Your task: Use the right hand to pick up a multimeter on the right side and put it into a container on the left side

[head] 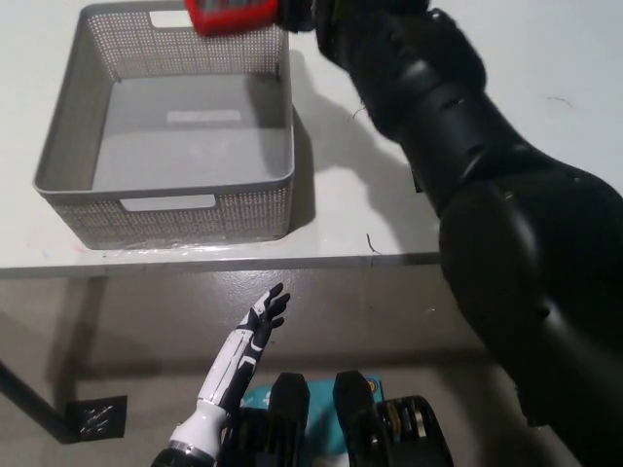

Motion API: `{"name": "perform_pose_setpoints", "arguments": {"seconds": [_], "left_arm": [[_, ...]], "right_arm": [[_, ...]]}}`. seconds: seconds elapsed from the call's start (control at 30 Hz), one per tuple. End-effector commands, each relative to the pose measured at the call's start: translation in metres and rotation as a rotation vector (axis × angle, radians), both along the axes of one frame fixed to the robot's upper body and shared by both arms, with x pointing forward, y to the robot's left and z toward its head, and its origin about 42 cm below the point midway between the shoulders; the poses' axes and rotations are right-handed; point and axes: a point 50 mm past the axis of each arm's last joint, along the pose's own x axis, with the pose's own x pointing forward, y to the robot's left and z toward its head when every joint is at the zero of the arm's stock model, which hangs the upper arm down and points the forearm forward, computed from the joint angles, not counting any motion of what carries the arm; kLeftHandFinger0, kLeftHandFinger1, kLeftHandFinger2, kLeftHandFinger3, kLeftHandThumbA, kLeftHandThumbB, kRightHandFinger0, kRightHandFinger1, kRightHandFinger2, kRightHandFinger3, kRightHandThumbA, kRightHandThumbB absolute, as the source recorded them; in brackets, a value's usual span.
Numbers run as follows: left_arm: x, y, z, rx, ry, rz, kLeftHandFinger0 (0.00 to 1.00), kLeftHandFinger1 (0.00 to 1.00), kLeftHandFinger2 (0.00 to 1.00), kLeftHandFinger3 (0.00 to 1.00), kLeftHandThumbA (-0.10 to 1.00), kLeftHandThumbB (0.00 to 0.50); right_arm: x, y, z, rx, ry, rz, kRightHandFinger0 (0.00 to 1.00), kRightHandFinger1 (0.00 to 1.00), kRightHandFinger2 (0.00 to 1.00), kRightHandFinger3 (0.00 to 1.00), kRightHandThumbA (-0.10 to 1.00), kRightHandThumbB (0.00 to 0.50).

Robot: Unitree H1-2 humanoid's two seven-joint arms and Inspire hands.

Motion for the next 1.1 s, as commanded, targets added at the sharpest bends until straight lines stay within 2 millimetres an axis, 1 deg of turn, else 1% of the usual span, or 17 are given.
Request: {"name": "perform_pose_setpoints", "arguments": {"seconds": [0.0, 0.1, 0.13, 0.17, 0.23, 0.37, 0.43, 0.5, 0.57, 0.63, 0.7, 0.73, 0.83, 0.9, 0.97, 1.0, 1.07], "left_arm": [[0.003, -0.004, 0.014, -0.006, -0.084, -0.039, 1.0, 1.0, 1.0, 1.0, 1.0, 0.468], [0.004, -0.006, 0.015, -0.001, -0.086, -0.041, 1.0, 1.0, 1.0, 1.0, 1.0, 0.479], [0.004, -0.006, 0.015, 0.006, -0.088, -0.042, 1.0, 1.0, 1.0, 1.0, 1.0, 0.492], [0.004, -0.007, 0.015, 0.006, -0.089, -0.044, 1.0, 1.0, 1.0, 1.0, 1.0, 0.499], [0.004, -0.008, 0.016, 0.003, -0.089, -0.054, 1.0, 1.0, 1.0, 1.0, 1.0, 0.5], [0.002, -0.01, 0.016, 0.01, -0.087, -0.064, 1.0, 1.0, 1.0, 1.0, 1.0, 0.5], [0.002, -0.012, 0.016, 0.011, -0.089, -0.074, 1.0, 1.0, 1.0, 1.0, 1.0, 0.5], [0.001, -0.013, 0.017, 0.009, -0.092, -0.083, 1.0, 1.0, 1.0, 1.0, 1.0, 0.495], [0.002, -0.014, 0.018, 0.013, -0.096, -0.086, 1.0, 1.0, 1.0, 1.0, 1.0, 0.495], [0.003, -0.014, 0.019, 0.015, -0.094, -0.09, 1.0, 1.0, 1.0, 1.0, 1.0, 0.5], [0.004, -0.013, 0.02, 0.019, -0.097, -0.097, 1.0, 1.0, 1.0, 1.0, 1.0, 0.5], [0.004, -0.014, 0.02, 0.02, -0.102, -0.103, 1.0, 1.0, 1.0, 1.0, 1.0, 0.491], [0.003, -0.013, 0.02, 0.034, -0.104, -0.11, 1.0, 1.0, 1.0, 1.0, 1.0, 0.487], [0.002, -0.014, 0.019, 0.037, -0.099, -0.113, 1.0, 1.0, 1.0, 1.0, 1.0, 0.488], [0.001, -0.015, 0.018, 0.046, -0.104, -0.118, 1.0, 1.0, 1.0, 1.0, 1.0, 0.482], [0.001, -0.015, 0.019, 0.052, -0.107, -0.118, 1.0, 1.0, 1.0, 1.0, 1.0, 0.484], [0.001, -0.015, 0.019, 0.055, -0.108, -0.12, 1.0, 1.0, 1.0, 1.0, 1.0, 0.482]], "right_arm": [[-0.012, 0.019, 0.079, -0.412, -0.578, -0.096, 0.0, 0.47, 0.86, 0.79, -0.1, 0.181], [-0.012, 0.021, 0.067, -0.634, -0.724, -0.141, 0.0, 0.41, 0.8, 0.69, -0.1, 0.238], [-0.012, 0.022, 0.061, -0.733, -0.796, -0.172, 0.0, 0.33, 0.69, 0.58, -0.1, 0.261], [-0.012, 0.021, 0.057, -0.763, -0.816, -0.183, 0.0, 0.26, 0.63, 0.49, -0.1, 0.259], [-0.011, 0.019, 0.05, -0.843, -0.844, -0.22, 0.0, 0.23, 0.6, 0.5, -0.1, 0.258], [-0.009, 0.016, 0.044, -0.915, -0.869, -0.258, 0.0, 0.06, 0.35, 0.29, -0.1, 0.256], [-0.009, 0.014, 0.042, -0.926, -0.872, -0.272, 0.0, 0.03, 0.31, 0.27, -0.1, 0.265], [-0.009, 0.014, 0.042, -0.926, -0.887, -0.285, 0.0, 0.0, 0.24, 0.18, -0.1, 0.254], [-0.01, 0.015, 0.047, -0.927, -0.892, -0.289, 0.0, 0.02, 0.43, 0.18, -0.1, 0.237], [-0.012, 0.018, 0.056, -0.9, -0.894, -0.282, 0.0, 0.04, 0.51, 0.25, -0.1, 0.236], [-0.012, 0.02, 0.059, -0.874, -0.896, -0.274, 0.0, 0.0, 0.42, 0.25, -0.1, 0.234], [-0.013, 0.021, 0.061, -0.856, -0.9, -0.271, 0.0, 0.02, 0.36, 0.33, -0.1, 0.235], [-0.016, 0.025, 0.065, -0.78, -0.913, -0.266, 0.0, 0.0, 0.23, 0.1, -0.1, 0.243], [-0.017, 0.027, 0.065, -0.76, -0.92, -0.264, 0.0, 0.0, 0.23, 0.06, -0.1, 0.236], [-0.018, 0.029, 0.065, -0.752, -0.93, -0.265, 0.0, 0.01, 0.36, 0.08, -0.1, 0.251], [-0.019, 0.03, 0.065, -0.741, -0.931, -0.263, 0.0, 0.0, 0.37, 0.07, -0.1, 0.262], [-0.02, 0.034, 0.063, -0.726, -0.914, -0.251, 0.0, 0.0, 0.44, 0.14, -0.1, 0.267]]}}
